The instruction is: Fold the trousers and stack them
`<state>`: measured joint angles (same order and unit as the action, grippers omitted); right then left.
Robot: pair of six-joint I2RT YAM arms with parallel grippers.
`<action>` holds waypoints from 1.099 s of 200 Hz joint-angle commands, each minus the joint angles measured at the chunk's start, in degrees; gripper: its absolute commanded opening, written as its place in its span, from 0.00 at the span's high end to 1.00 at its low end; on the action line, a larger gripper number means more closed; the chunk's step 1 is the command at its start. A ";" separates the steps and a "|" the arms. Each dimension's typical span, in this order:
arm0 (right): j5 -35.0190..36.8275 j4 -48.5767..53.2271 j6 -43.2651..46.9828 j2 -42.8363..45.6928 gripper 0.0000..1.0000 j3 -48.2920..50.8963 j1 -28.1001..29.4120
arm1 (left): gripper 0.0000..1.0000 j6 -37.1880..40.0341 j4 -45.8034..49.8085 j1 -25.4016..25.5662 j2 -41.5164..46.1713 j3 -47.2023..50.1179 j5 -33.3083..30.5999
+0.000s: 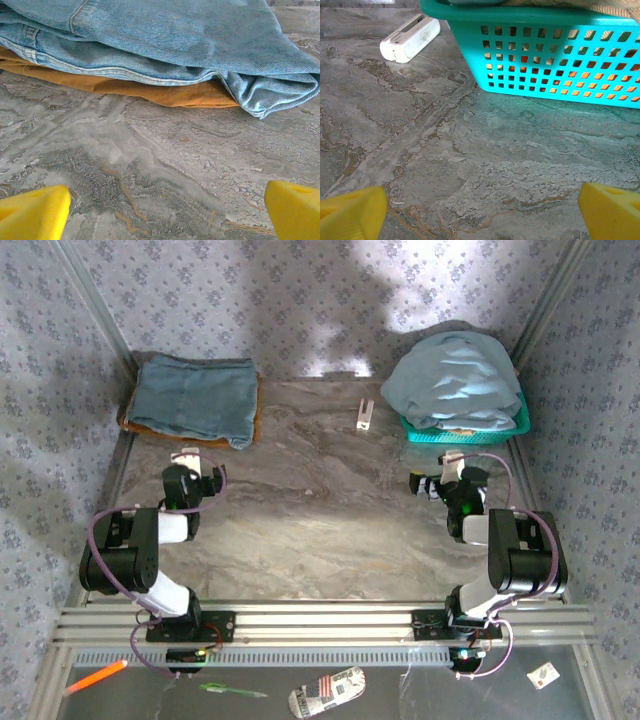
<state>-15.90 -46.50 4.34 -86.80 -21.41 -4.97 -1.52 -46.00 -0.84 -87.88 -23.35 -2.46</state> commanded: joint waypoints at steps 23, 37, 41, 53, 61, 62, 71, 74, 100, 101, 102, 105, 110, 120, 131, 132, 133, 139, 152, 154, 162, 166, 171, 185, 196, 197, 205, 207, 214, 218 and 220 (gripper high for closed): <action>6.49 4.82 1.02 3.30 0.00 -1.67 2.44 | 0.00 0.06 11.95 1.09 7.07 -4.18 -3.86; 8.32 10.87 0.64 7.63 0.00 -3.04 3.14 | 0.00 0.16 18.03 1.50 11.87 -6.17 -3.66; 8.38 14.03 1.02 9.18 0.00 -4.09 3.61 | 0.00 -0.26 19.14 1.56 13.43 -6.45 -3.62; 8.69 22.62 3.25 14.21 0.00 -6.75 5.85 | 0.00 -1.81 21.99 1.55 18.56 -6.86 -2.93; 10.04 27.24 4.12 17.88 0.00 -8.05 7.80 | 0.00 -2.48 24.22 1.55 22.25 -7.16 -2.01; 10.16 27.77 4.15 18.33 0.00 -8.13 8.06 | 0.00 -2.63 24.52 1.59 22.67 -7.24 -1.84; 11.97 32.08 4.19 23.16 0.00 -9.38 10.23 | 0.00 -3.86 27.73 1.65 27.00 -8.01 -0.32; 12.39 33.50 4.11 24.64 0.00 -9.74 11.07 | 0.00 -4.35 28.60 1.67 28.43 -8.23 0.25; 24.85 48.33 -5.02 37.05 0.00 -16.16 17.32 | 0.00 -13.27 44.84 1.96 40.27 -14.01 1.30; 25.47 48.95 -5.91 37.49 0.00 -16.54 17.52 | 0.00 -14.01 45.68 1.97 40.70 -14.18 1.09; 26.00 49.92 -6.79 37.85 0.00 -16.90 17.66 | 0.00 -14.77 46.59 1.93 41.08 -14.62 0.85; 27.72 52.34 -9.64 38.89 0.00 -18.21 17.93 | 0.00 -17.18 49.55 1.94 42.25 -15.82 -0.10; 30.14 57.00 -14.68 40.40 0.00 -20.28 18.09 | 0.00 -21.52 54.72 1.98 44.01 -17.91 -1.60; 34.78 68.25 -28.28 42.65 0.00 -24.78 17.52 | 0.01 -30.36 65.24 1.98 47.20 -21.87 -5.02; 40.36 82.79 -44.04 44.49 0.00 -29.01 15.85 | 0.00 -37.89 76.76 1.86 51.00 -25.13 -8.01; 40.74 83.98 -45.81 44.73 0.00 -29.29 15.68 | 0.00 -38.45 77.68 1.83 51.38 -25.32 -8.49; 40.98 84.93 -47.18 44.94 0.00 -29.56 15.38 | 0.00 -38.94 78.54 1.82 51.79 -25.42 -8.86; 40.49 88.57 -51.30 46.18 0.00 -29.83 13.83 | 0.00 -41.42 81.83 1.81 54.43 -25.40 -10.69; 28.90 81.51 -44.17 50.13 0.00 -26.59 9.05 | 0.00 -42.71 80.06 1.58 61.63 -21.35 -8.27; 27.26 80.46 -43.61 50.57 0.00 -26.19 8.43 | 0.00 -42.37 79.28 1.47 62.77 -20.78 -7.41; 22.57 80.24 -44.37 51.45 0.00 -25.93 6.87 | 0.00 -41.81 76.47 1.31 66.53 -17.61 -2.71; 21.48 80.66 -44.50 51.28 0.00 -26.37 6.29 | 0.00 -42.25 75.54 1.29 67.98 -16.39 -1.22; 20.94 82.78 -43.54 50.73 0.00 -27.34 5.74 | 0.00 -43.32 75.59 1.32 69.02 -15.52 -0.42; 21.36 88.42 -41.34 46.88 0.01 -31.44 5.28 | 0.00 -45.84 78.60 1.34 68.84 -15.48 1.69; 21.46 90.63 -37.28 42.37 0.00 -35.34 5.22 | 0.00 -46.23 78.90 1.29 67.63 -15.12 4.90; 21.27 90.89 -37.07 41.87 0.00 -35.71 5.23 | 0.00 -46.31 78.93 1.33 67.43 -15.09 5.13; 20.34 92.57 -35.62 37.83 0.00 -38.58 5.23 | 0.00 -46.52 78.62 1.35 66.21 -14.53 7.07; 20.09 92.80 -35.30 36.83 0.00 -39.23 5.26 | 0.00 -46.59 78.56 1.32 65.89 -14.37 7.50; 19.12 93.44 -34.11 32.94 0.00 -41.87 5.32 | 0.01 -46.96 78.20 1.31 64.64 -13.87 8.98; 18.57 93.80 -33.54 30.70 0.00 -43.40 5.43 | 0.00 -47.12 78.01 1.33 63.81 -13.60 9.79; 18.37 93.92 -33.28 29.51 0.00 -44.21 5.48 | 0.00 -47.20 77.89 1.36 63.38 -13.50 10.29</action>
<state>6.61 40.84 -33.12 -47.51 -57.80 0.49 -45.23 29.87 0.71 -21.08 -38.33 -0.10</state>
